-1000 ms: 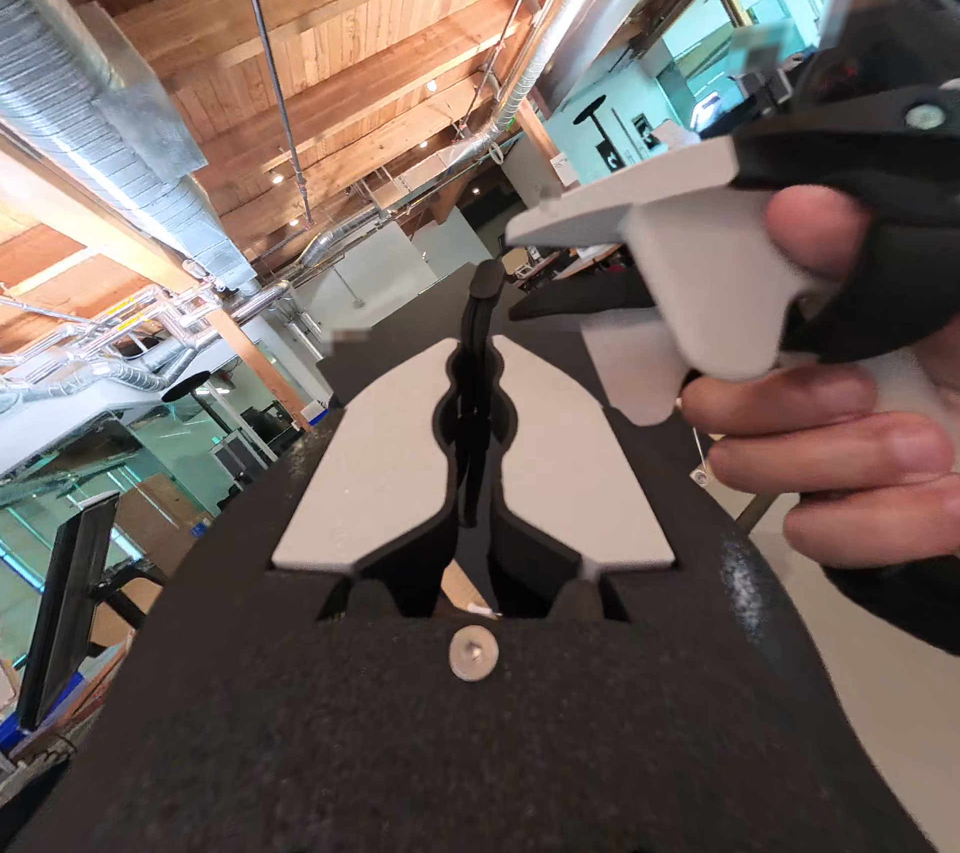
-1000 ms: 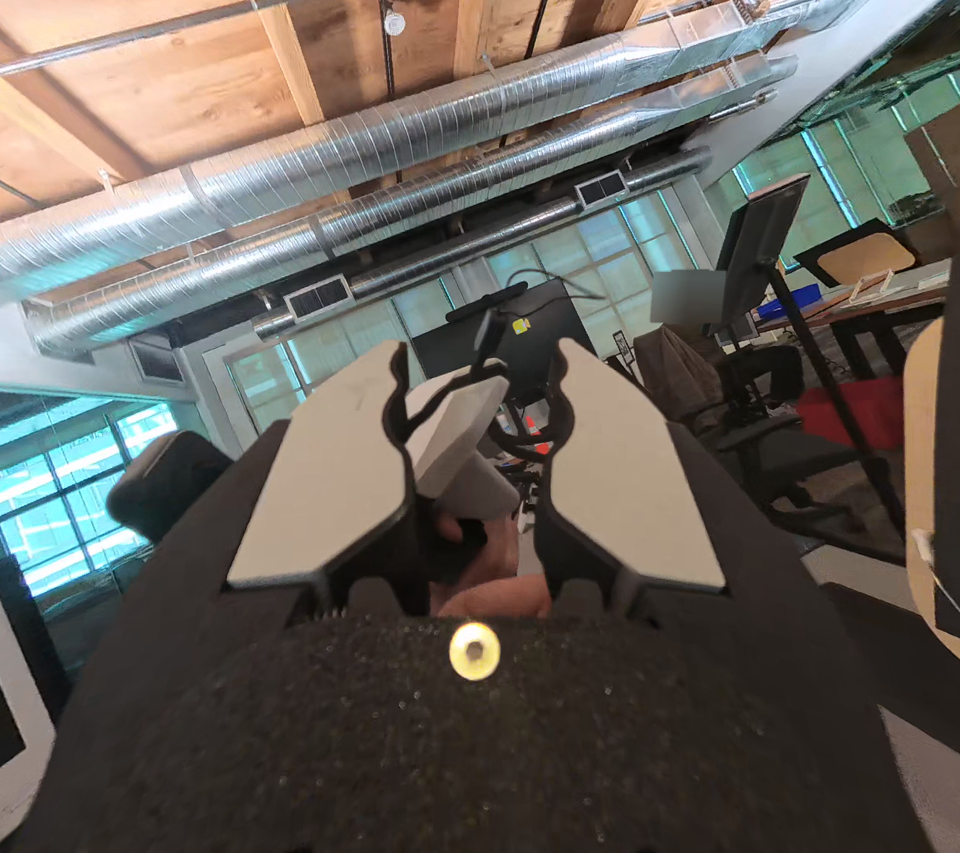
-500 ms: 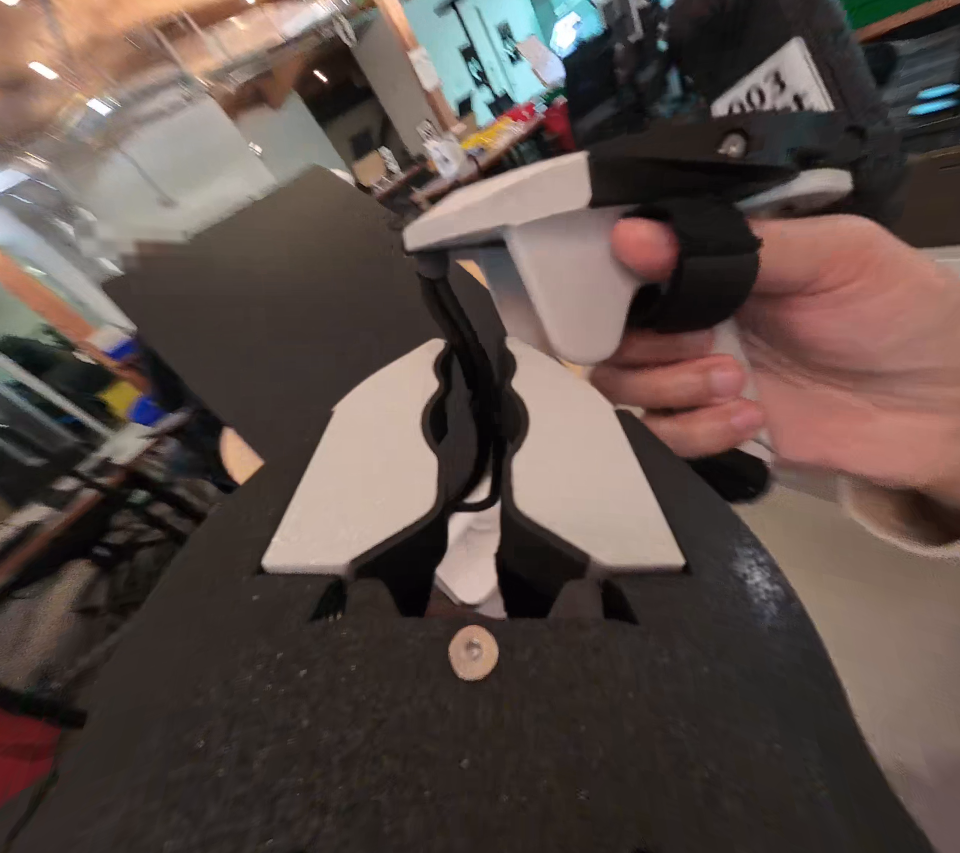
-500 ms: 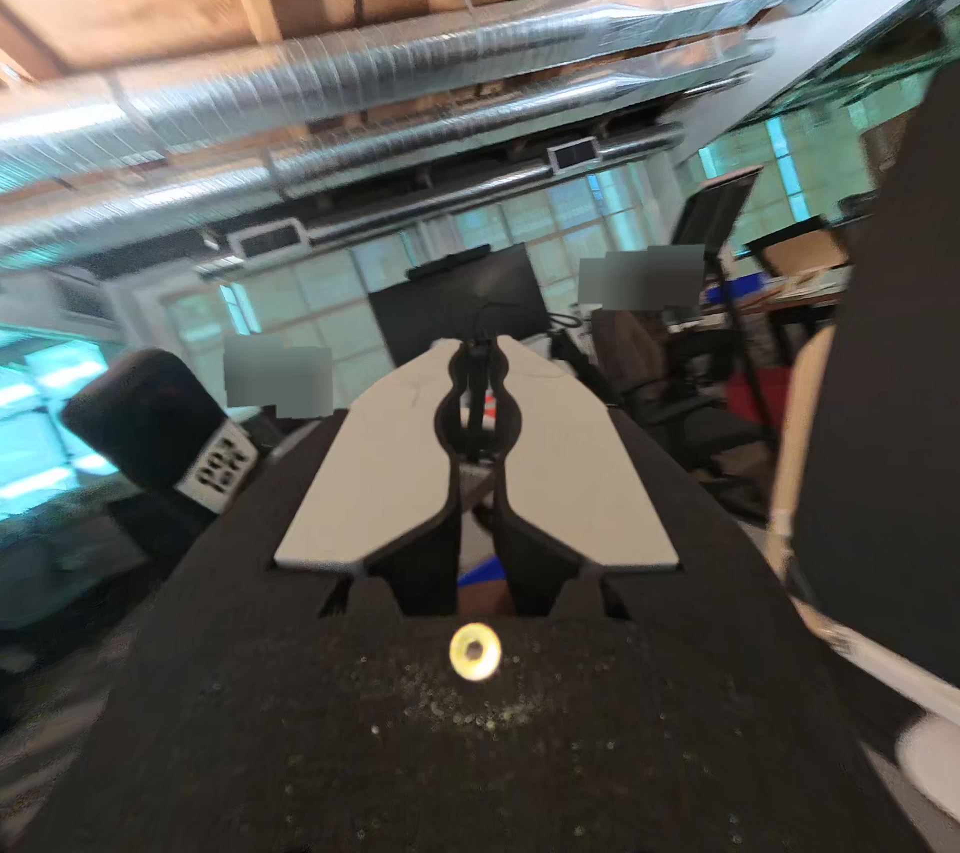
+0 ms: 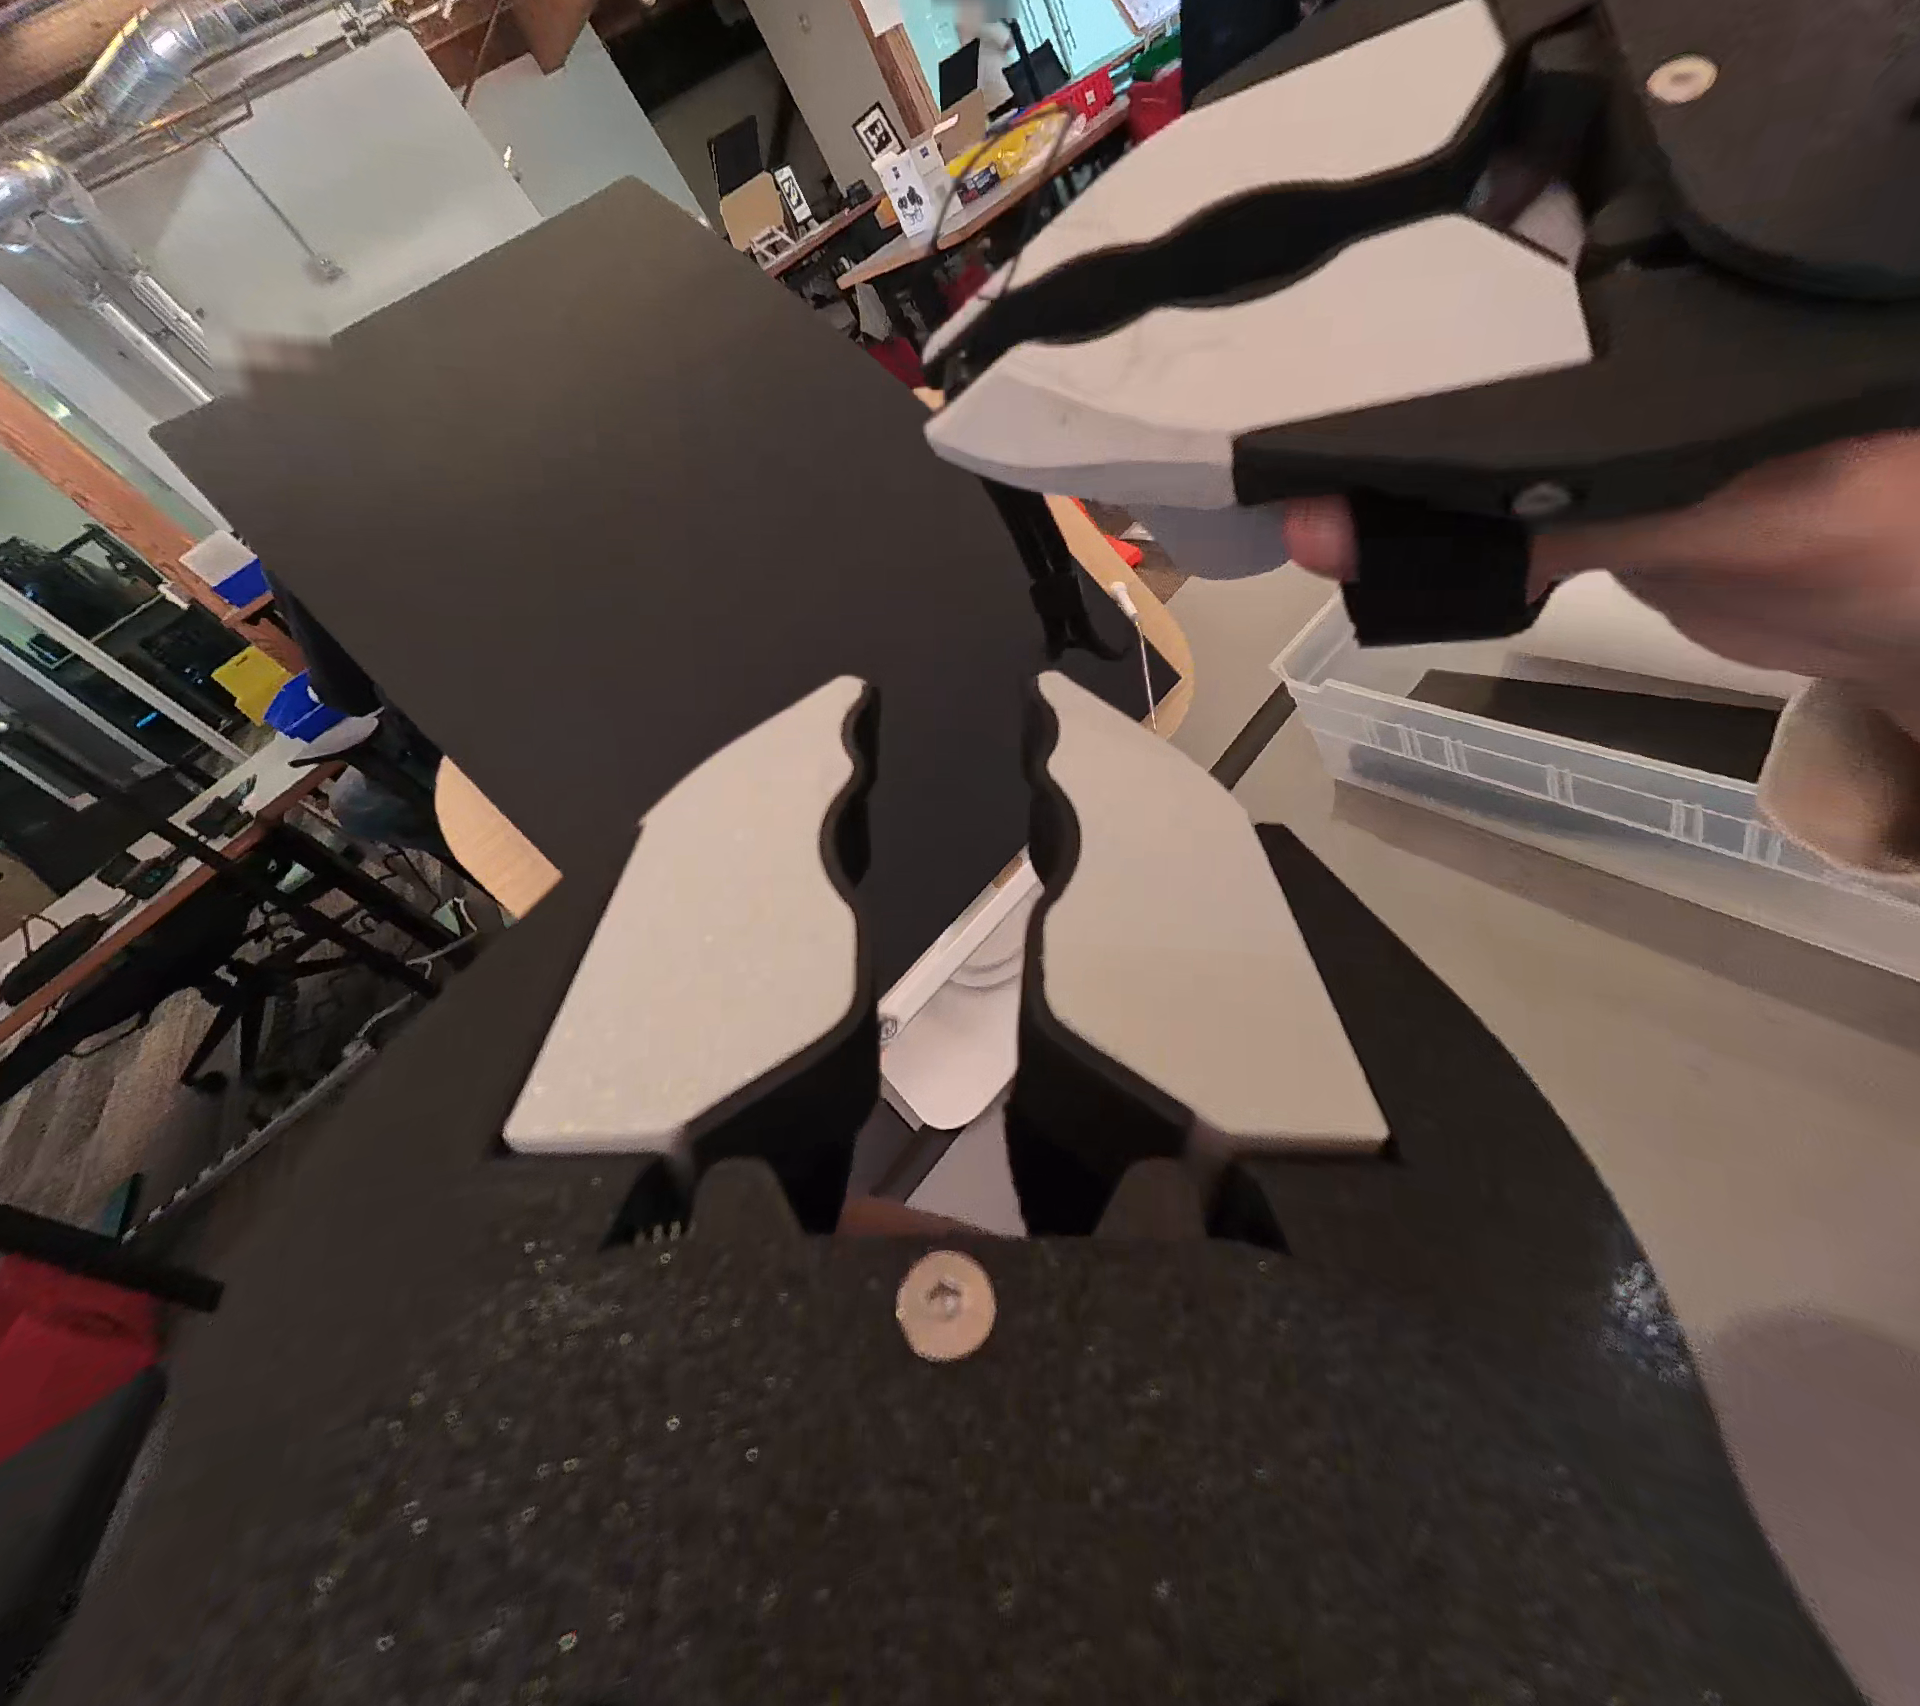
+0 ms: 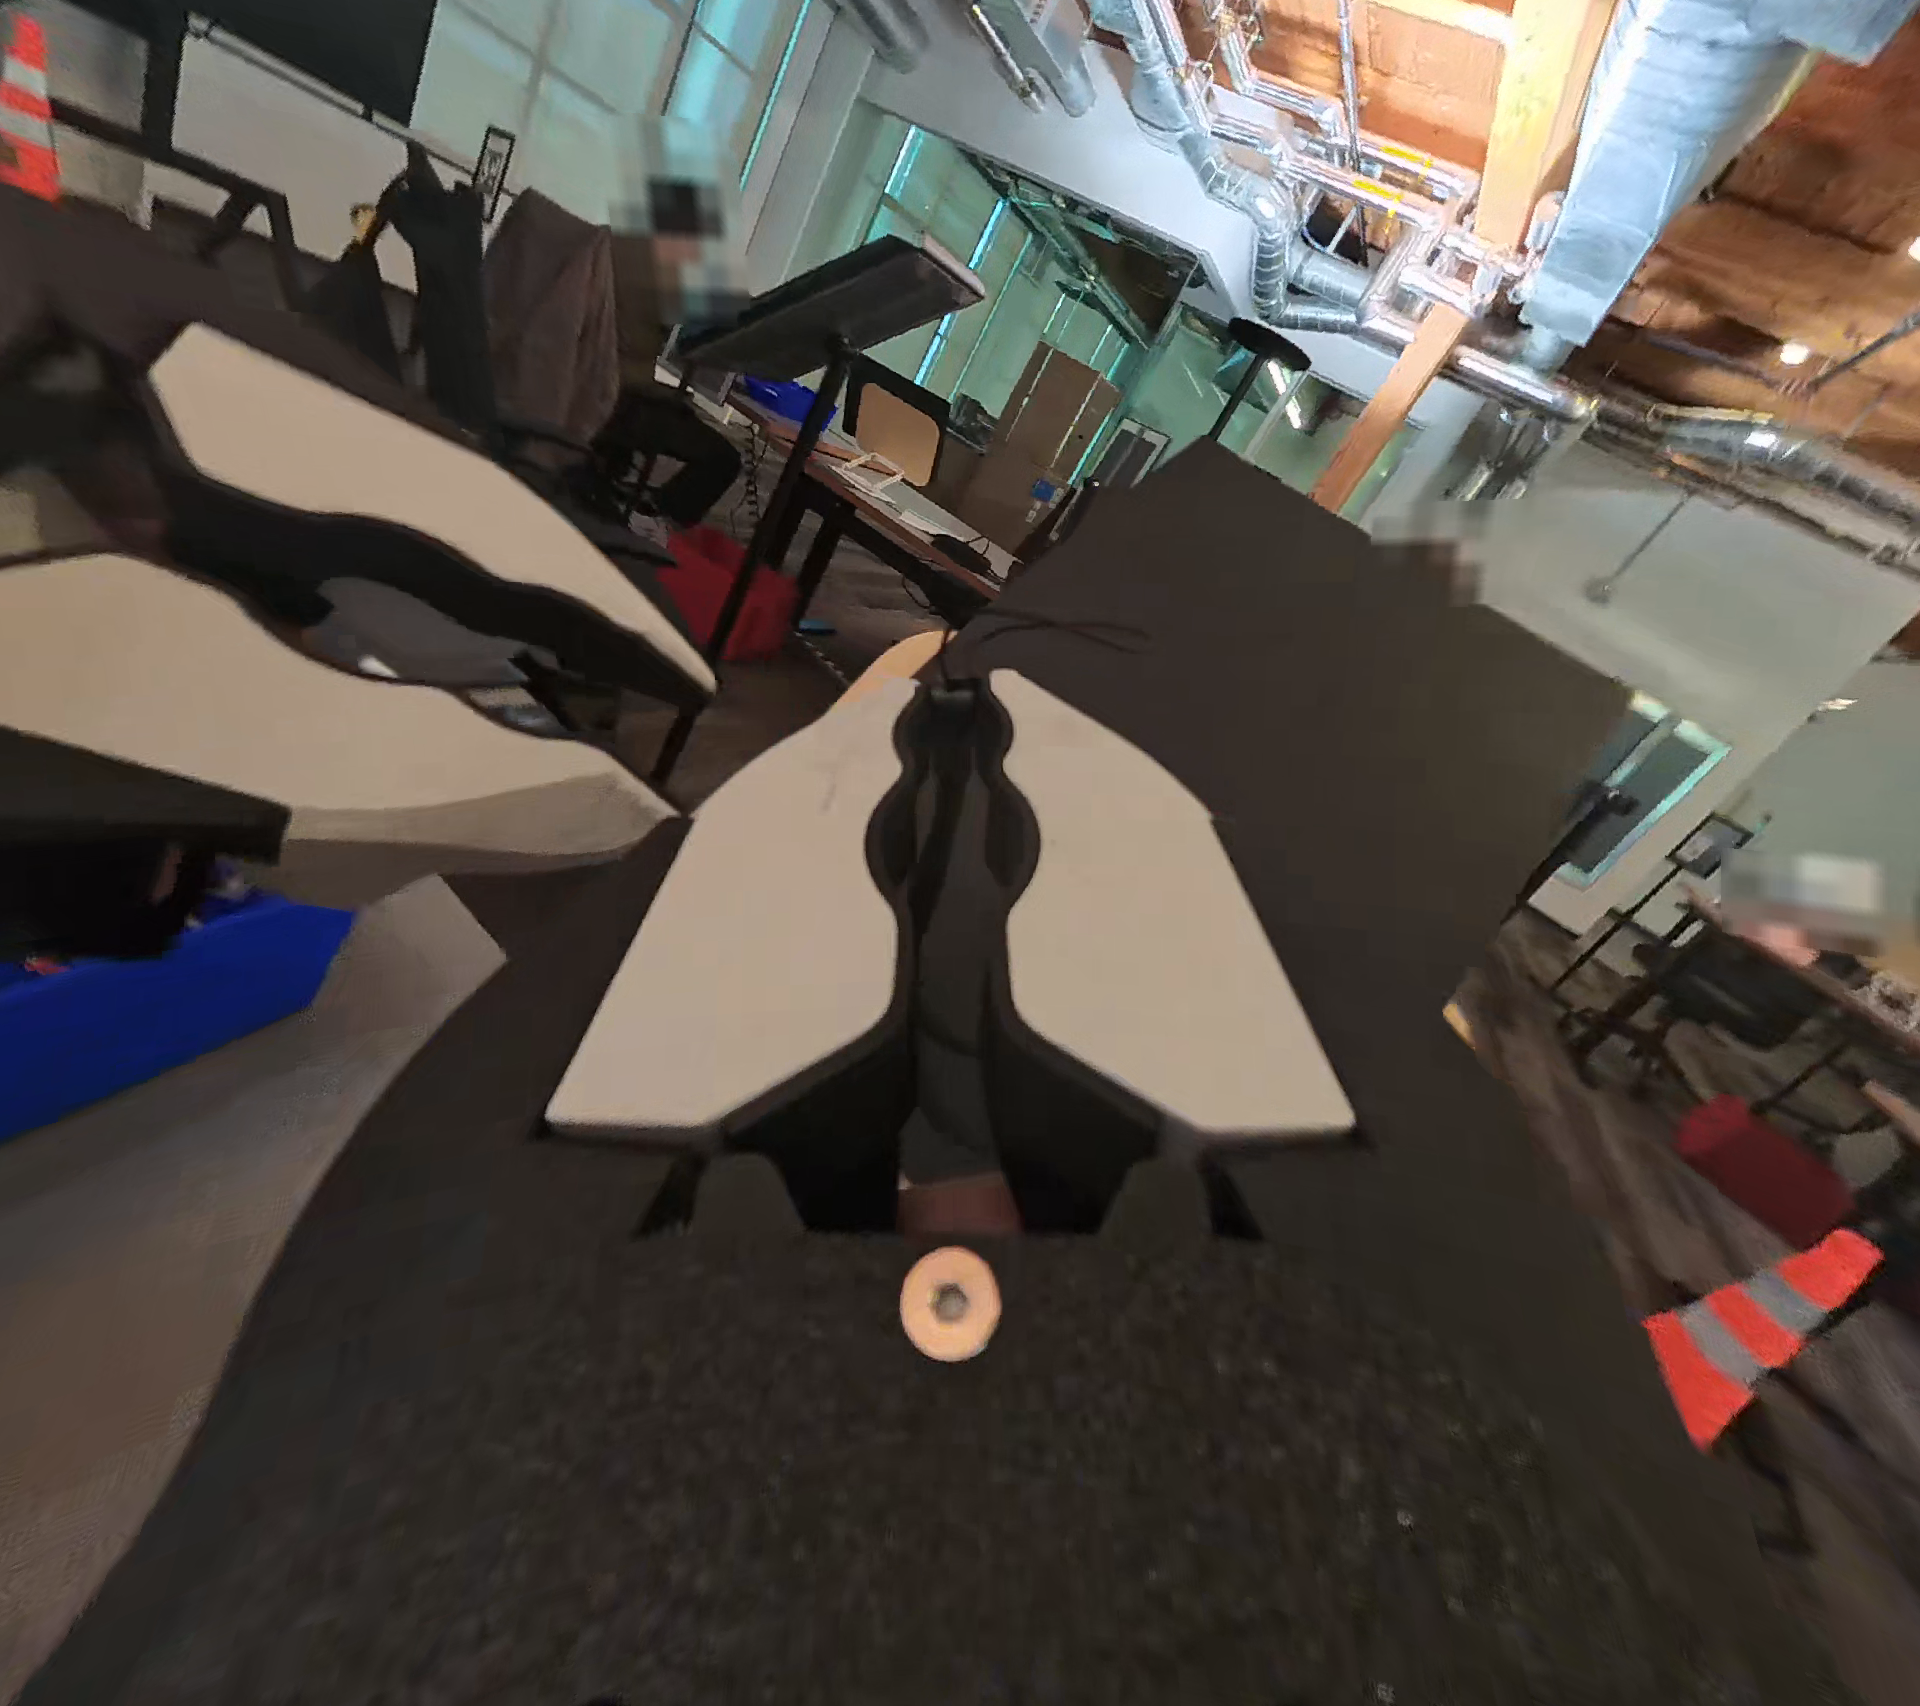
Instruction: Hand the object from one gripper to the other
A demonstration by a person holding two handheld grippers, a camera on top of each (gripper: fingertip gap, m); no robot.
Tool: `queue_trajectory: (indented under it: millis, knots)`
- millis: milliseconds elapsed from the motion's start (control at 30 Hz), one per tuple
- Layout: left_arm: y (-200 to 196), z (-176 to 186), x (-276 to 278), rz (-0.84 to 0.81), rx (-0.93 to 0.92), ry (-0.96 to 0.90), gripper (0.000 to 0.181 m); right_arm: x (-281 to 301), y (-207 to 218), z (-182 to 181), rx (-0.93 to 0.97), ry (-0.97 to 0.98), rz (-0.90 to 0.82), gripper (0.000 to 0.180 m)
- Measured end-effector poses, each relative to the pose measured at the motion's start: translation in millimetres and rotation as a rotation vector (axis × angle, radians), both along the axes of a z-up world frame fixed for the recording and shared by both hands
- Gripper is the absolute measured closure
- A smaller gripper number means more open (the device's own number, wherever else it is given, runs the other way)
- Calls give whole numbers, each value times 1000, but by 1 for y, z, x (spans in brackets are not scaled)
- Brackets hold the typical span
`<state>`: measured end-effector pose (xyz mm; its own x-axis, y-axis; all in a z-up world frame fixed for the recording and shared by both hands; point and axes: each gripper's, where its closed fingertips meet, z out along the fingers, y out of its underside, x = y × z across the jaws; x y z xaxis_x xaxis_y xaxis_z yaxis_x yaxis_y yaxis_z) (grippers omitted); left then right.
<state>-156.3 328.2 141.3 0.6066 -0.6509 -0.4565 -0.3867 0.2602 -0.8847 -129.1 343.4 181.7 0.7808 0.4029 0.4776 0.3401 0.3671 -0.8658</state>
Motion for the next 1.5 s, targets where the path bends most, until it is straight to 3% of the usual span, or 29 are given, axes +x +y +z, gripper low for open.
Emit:
queue_trajectory:
  millis: [133,233,300,433,767,967,1067,1200,1367,1500]
  knots:
    - [2,2,-8,-6,-129,-89,155,-9,-1,-6,204,-272,-79,172]
    - [-13,11,-10,-127,-263,-210,153,-8,1,-7,417,-495,-248,171]
    - [-24,18,-12,-186,-270,-232,151,-16,2,-13,456,-570,-256,172]
    - [-29,21,-21,-140,-170,-171,153,-35,-7,-19,498,-617,-205,172]
    - [-26,11,-26,-109,-131,-77,157,-58,-21,-25,567,-661,-158,172]
    - [-29,12,-41,-117,-155,-108,157,-55,-34,-11,586,-522,-79,172]
    - [-33,10,-45,-210,-228,-163,154,-58,-68,6,565,-296,182,172]
    - [-52,20,-38,-474,-299,-288,147,-51,-104,27,448,-33,503,172]
    - [-82,28,-31,-679,-281,-310,141,-51,-114,26,358,22,649,172]
    - [-88,18,-20,-671,-256,-229,145,-58,-118,22,329,24,700,172]
